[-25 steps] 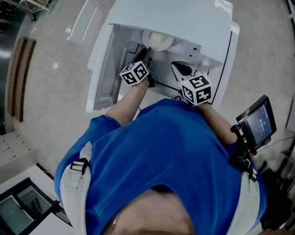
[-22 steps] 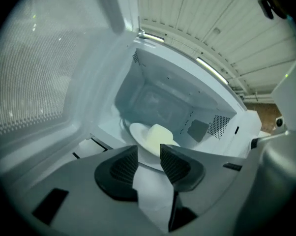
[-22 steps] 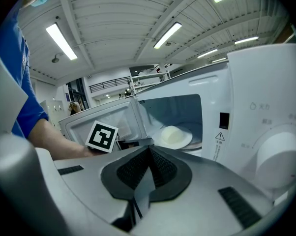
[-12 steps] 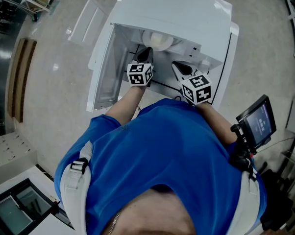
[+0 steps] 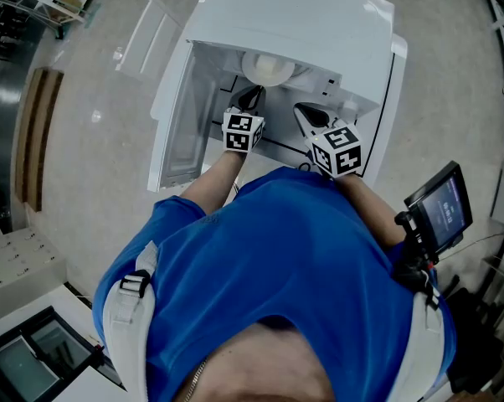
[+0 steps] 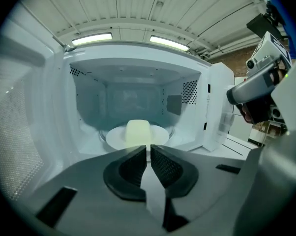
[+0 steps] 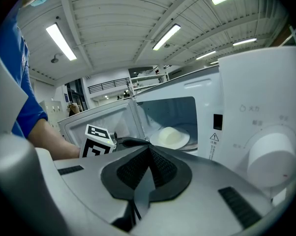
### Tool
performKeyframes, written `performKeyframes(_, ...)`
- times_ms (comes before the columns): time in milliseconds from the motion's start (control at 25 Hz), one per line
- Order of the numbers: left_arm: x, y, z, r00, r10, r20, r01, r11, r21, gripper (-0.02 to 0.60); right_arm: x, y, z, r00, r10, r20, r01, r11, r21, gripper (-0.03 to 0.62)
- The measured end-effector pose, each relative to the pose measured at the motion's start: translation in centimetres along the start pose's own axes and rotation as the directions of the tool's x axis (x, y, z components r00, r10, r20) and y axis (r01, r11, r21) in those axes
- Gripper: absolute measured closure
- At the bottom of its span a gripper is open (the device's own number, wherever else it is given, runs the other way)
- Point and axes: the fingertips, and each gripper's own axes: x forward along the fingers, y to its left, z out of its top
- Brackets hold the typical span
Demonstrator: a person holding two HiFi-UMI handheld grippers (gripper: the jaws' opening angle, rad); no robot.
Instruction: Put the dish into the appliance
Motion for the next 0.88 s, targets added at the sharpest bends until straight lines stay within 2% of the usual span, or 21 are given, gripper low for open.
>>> performKeyframes(160, 0.2, 0.2, -0.3, 1.0, 0.006, -0.013, -0.006, 1.0, 0.006, 0.534, 0.0, 0.0, 0.0, 1.0, 0.001, 0.002, -0.001, 1.0, 0.001, 0.594)
performKeyframes(560, 1.3, 0.6, -0.3, 0.999, 0.01, -0.037, -0.009, 1.0, 0.029, 0.534, 0.2, 0.1, -0.2, 1.0, 0.001, -0.003, -0.001, 1.0, -0.001, 0.594)
performKeyframes(880, 2.2, 0.9, 0.4, 0.999, 0.009, -0.039, -0.009, 1.0, 0.02, 0.534, 0.3, 0.1, -0.3, 1.0, -0.001, -0.012, 0.001, 1.0, 0.001, 0.594)
